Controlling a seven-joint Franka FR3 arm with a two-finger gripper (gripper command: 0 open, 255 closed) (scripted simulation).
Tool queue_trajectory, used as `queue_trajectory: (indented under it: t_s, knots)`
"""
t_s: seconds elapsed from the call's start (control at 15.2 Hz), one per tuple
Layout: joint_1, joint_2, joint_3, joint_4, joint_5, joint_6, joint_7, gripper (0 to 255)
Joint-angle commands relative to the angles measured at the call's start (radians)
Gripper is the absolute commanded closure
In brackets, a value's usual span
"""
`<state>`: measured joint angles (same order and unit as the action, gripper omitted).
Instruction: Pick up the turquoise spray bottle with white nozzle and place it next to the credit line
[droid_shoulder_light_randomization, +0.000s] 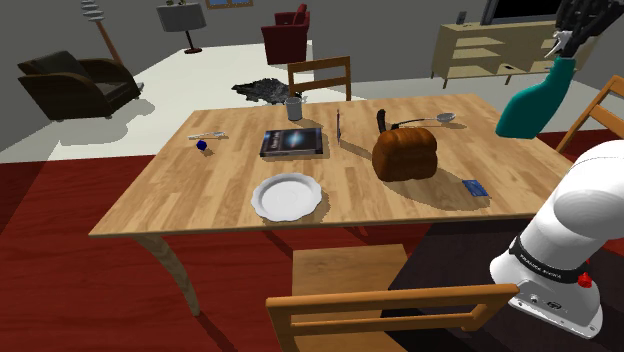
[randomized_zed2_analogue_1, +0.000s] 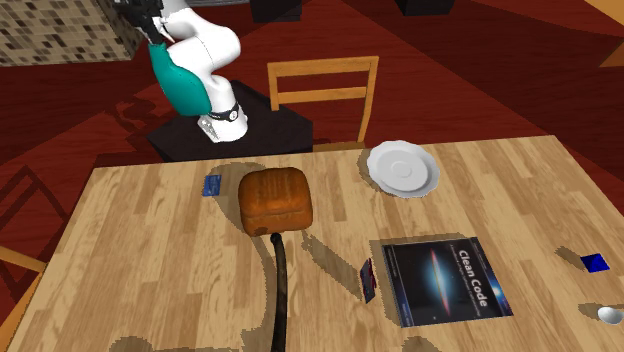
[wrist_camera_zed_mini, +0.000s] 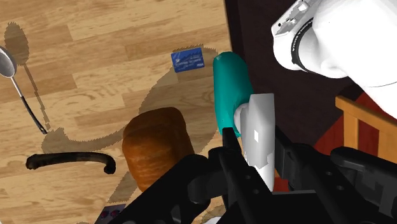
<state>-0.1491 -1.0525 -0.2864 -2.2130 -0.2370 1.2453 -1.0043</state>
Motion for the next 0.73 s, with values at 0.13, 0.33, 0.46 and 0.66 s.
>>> queue_trajectory:
  t_s: [0.13,0.33,0.46,0.66]
  knots:
    - [-0.007,-0.036,-0.008,-0.074,-0.01,0.038,0.003,255]
    - [-0.012,-0.061,-0.015,-0.127,-0.018,0.066,0.005,255]
    - [-0.016,-0.078,-0.02,-0.161,-0.024,0.084,0.006,255]
    - [-0.022,-0.101,-0.029,-0.212,-0.033,0.112,0.008,255]
